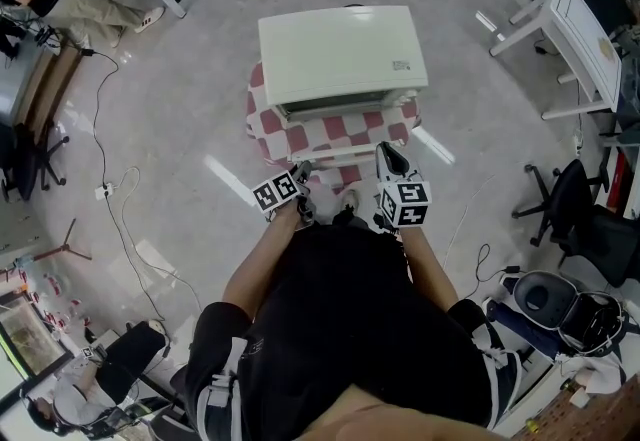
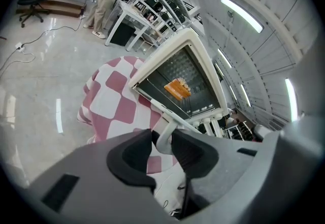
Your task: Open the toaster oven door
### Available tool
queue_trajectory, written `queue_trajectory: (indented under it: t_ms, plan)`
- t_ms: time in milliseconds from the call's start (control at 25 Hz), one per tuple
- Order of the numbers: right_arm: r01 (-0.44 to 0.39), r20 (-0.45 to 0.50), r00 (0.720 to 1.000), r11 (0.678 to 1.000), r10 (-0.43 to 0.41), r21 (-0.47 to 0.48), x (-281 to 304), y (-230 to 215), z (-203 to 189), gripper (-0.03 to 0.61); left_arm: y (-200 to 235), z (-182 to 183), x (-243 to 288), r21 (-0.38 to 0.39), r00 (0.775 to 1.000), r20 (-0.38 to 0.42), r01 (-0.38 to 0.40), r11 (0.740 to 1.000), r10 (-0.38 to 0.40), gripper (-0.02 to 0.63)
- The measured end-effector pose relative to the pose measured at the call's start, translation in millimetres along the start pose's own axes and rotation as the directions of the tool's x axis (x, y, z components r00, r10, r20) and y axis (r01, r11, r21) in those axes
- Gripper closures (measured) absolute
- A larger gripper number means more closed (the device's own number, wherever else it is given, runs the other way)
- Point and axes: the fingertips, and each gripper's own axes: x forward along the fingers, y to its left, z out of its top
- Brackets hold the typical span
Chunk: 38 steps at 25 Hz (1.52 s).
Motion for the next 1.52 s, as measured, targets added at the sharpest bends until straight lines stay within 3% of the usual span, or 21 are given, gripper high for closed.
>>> queue_trajectory:
  t_ms: [120,240,440,720,840,1040,1200,1280,1520]
  plan:
    - [0.022,-0.045,0.999,0.993,-0.017,0.114,6.4,-29.6,-10.5,0.53,1.0,0.5,0.6,-0.002,1.0,-0.001,0.0,1.0,0.0,0.489]
    - [0.038,-0.102,0.995,0.977,-0.017,0.21,12.3,-58.7,-25.7,0.457,2.7,-2.1,2.3,0.0,1.0,-0.003,0.002,1.0,-0.002,0.489]
    - [0.083,-0.167,0.986,0.934,-0.025,0.347,21.6,-103.0,-49.4,0.428,5.0,-2.8,3.7,0.001,1.0,-0.007,0.003,1.0,-0.003,0.488]
    - [0.095,-0.256,0.964,0.802,0.074,0.59,38.6,-136.7,-99.6,0.4,5.3,-4.5,5.2,0.006,1.0,-0.005,0.003,1.0,-0.003,0.488]
    - [0.089,-0.258,0.958,0.728,0.124,0.68,44.3,-137.9,-113.6,0.391,5.6,-5.8,4.2,0.007,1.0,-0.005,0.002,1.0,-0.002,0.488]
    - [0.08,-0.248,0.955,0.667,0.162,0.741,49.1,-135.1,-125.1,0.394,6.2,-7.6,4.3,0.006,1.0,-0.004,0.003,1.0,-0.003,0.488]
    - [0.057,-0.225,0.955,0.622,0.195,0.781,52.9,-131.4,-126.1,0.451,8.3,-7.8,5.2,0.004,1.0,-0.009,0.001,1.0,-0.001,0.488]
    - [0.052,-0.22,0.954,0.614,0.202,0.788,53.6,-129.1,-126.1,0.49,10.2,-9.1,5.2,0.004,1.0,-0.01,-0.003,1.0,0.003,0.488]
    - [0.043,-0.211,0.955,0.603,0.21,0.797,53.0,-129.2,-130.3,0.497,11.7,-14.8,5.3,-0.026,0.998,-0.042,0.045,0.999,-0.046,0.488]
